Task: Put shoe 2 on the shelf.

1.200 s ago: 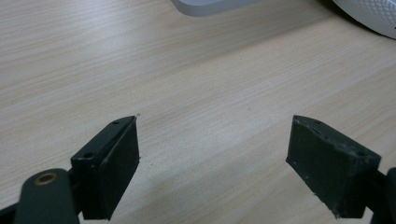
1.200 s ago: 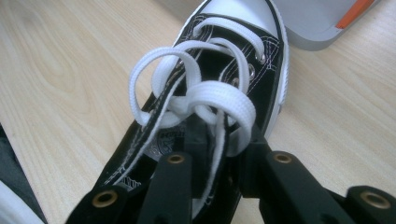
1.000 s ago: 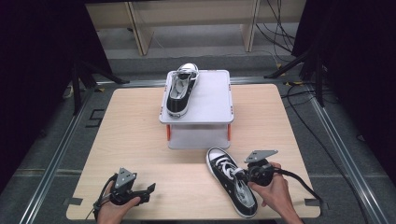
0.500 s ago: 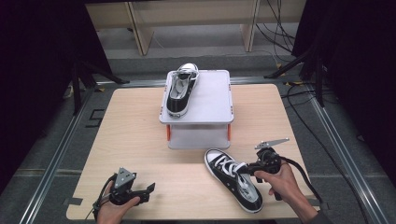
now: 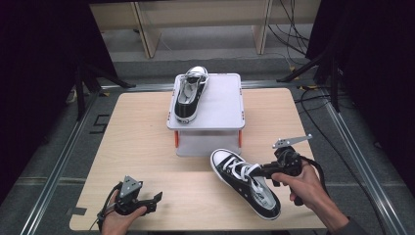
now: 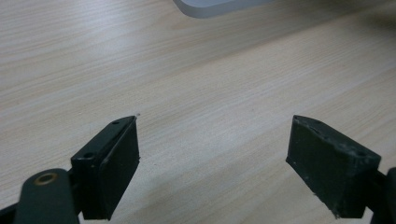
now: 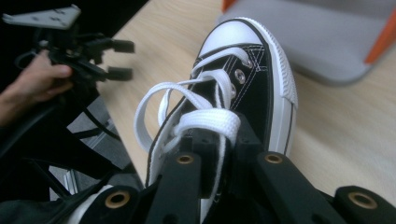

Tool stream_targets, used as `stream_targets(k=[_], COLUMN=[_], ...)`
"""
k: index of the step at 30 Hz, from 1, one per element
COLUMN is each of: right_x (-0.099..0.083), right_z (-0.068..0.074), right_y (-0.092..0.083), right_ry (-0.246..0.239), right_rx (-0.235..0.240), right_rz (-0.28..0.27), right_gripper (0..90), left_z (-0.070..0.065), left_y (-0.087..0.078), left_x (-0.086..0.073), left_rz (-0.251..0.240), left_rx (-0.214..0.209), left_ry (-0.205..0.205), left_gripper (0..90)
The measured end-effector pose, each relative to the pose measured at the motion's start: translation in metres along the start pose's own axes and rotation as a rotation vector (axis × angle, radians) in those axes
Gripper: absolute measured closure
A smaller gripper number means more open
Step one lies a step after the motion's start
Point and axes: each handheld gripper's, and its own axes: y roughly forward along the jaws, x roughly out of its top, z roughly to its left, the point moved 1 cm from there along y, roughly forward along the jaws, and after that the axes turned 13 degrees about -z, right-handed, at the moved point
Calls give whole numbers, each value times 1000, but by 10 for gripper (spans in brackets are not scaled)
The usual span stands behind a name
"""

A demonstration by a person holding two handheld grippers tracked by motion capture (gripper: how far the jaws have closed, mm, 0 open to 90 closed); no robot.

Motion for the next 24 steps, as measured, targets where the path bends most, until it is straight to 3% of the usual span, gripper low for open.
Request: stream_targets(k=[5,11,15,24], right_x=[26,52,72,121], right_z=[25,41,46,43], right_y=[-8,-17,-24,-29], right_ry=[-59,-106,-117,-131], right_rx=[22,34,53,-31], right_rz=[-7,-24,-70,-137], right_gripper=[842,842,842,842], left_z=[0,1,2,2], left_y=[0,0,-1,-1], left_x=[0,0,1,0], left_rz=[-4,-10,-5,-8], left_rx=[-1,-4,-1,3], left_ry=[3,-3,16,-4], left_gripper=[161,161,161,161])
